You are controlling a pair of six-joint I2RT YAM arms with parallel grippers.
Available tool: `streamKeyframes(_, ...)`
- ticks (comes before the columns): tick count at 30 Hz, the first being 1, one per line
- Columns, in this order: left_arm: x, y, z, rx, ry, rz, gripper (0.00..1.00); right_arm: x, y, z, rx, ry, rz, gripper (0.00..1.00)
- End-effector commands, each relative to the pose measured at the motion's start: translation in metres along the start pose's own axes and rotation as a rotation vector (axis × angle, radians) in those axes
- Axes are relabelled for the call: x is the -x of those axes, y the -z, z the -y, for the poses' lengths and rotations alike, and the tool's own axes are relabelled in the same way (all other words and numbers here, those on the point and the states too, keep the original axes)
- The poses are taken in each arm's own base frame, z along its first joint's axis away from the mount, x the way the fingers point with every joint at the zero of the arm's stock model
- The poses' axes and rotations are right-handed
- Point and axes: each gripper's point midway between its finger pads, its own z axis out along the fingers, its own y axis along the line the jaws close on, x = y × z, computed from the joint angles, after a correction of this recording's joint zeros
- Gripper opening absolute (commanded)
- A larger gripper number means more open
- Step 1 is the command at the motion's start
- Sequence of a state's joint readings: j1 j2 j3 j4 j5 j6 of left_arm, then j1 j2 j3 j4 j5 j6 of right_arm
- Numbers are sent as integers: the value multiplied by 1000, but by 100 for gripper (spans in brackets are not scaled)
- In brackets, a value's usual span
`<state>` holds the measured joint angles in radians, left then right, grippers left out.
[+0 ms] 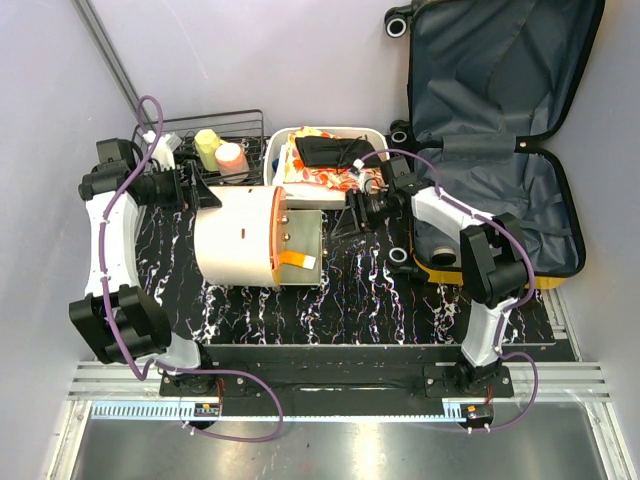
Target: Open, take out, and arrange the luggage
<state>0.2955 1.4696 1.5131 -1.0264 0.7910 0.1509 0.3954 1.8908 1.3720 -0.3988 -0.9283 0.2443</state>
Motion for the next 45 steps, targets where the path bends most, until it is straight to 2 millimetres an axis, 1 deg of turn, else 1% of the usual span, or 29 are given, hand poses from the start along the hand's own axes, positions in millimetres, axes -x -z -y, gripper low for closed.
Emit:
streamKeyframes(1,-3,5,10,-36,-33,20,85,-8,-17,-6,92,22,-67,49)
streamKeyframes(3,-6,3,9,-41,-26,11,84,-6,-26,-4,121,18,-86,45)
streamKeyframes(4,-6,3,8,-41,-23,8,84,-5,-31,-6,139,31,-93,41)
streamKeyframes(6,-8,1,8,-46,-15,3,83,-3,-40,-9,174,32,-105,40)
streamKeyframes(7,-9,0,8,-47,-10,0,82,1,-45,-11,190,53,-96,40)
streamKeyframes(8,-9,0,8,-48,-9,-1,82,0,-51,-16,210,61,-104,40)
streamKeyframes(10,-12,-2,7,-52,-2,-9,80,8,-58,-21,244,77,-94,40)
streamKeyframes(11,-13,-2,6,-52,2,-11,77,11,-62,-26,258,91,-93,39)
streamKeyframes(13,-15,-5,8,-59,5,-21,74,17,-70,-28,278,97,-86,37)
streamKeyframes(14,-16,-6,7,-61,2,-23,71,23,-73,-33,289,113,-77,36)
streamKeyframes(15,-16,-8,8,-61,8,-29,71,21,-80,-34,300,92,-91,32)
streamKeyframes(16,-17,-9,7,-62,10,-30,71,25,-84,-37,313,109,-80,30)
streamKeyframes(17,-17,-10,7,-62,9,-31,70,29,-86,-39,321,96,-75,30)
streamKeyframes(18,-17,-11,7,-65,14,-34,68,28,-94,-41,336,91,-82,30)
streamKeyframes(19,-19,-13,7,-67,20,-38,67,36,-97,-47,362,133,-54,30)
streamKeyframes(20,-19,-14,5,-66,26,-39,67,39,-99,-51,377,106,-54,30)
streamKeyframes(21,-20,-15,6,-66,33,-42,66,38,-103,-50,396,102,-61,31)
streamKeyframes(22,-21,-16,5,-68,39,-44,66,41,-106,-54,415,126,-50,32)
streamKeyframes(23,-21,-17,5,-69,38,-44,65,41,-110,-53,418,99,-55,33)
streamKeyframes(25,-23,-17,5,-65,41,-47,65,46,-112,-55,435,113,-37,33)
streamKeyframes(27,-24,-18,4,-66,40,-49,65,44,-117,-54,444,77,-43,31)
streamKeyframes(28,-24,-18,3,-63,45,-51,65,46,-119,-55,453,87,-32,27)
streamKeyframes(29,-24,-18,4,-63,43,-51,65,44,-121,-53,457,54,-38,25)
streamKeyframes(31,-24,-19,3,-61,44,-51,65,44,-123,-56,473,69,-26,21)
streamKeyframes(32,-24,-19,3,-61,42,-52,65,40,-127,-56,474,54,-32,17)
streamKeyframes(36,-26,-20,1,-57,49,-56,65,42,-135,-61,483,63,0,13)
streamKeyframes(38,-27,-20,1,-59,48,-58,65,41,-138,-60,483,44,5,12)
streamKeyframes(43,-30,-20,2,-61,59,-63,65,45,-141,-58,475,50,40,8)
streamKeyframes(45,-31,-19,3,-59,55,-60,66,45,-135,-61,467,67,56,7)
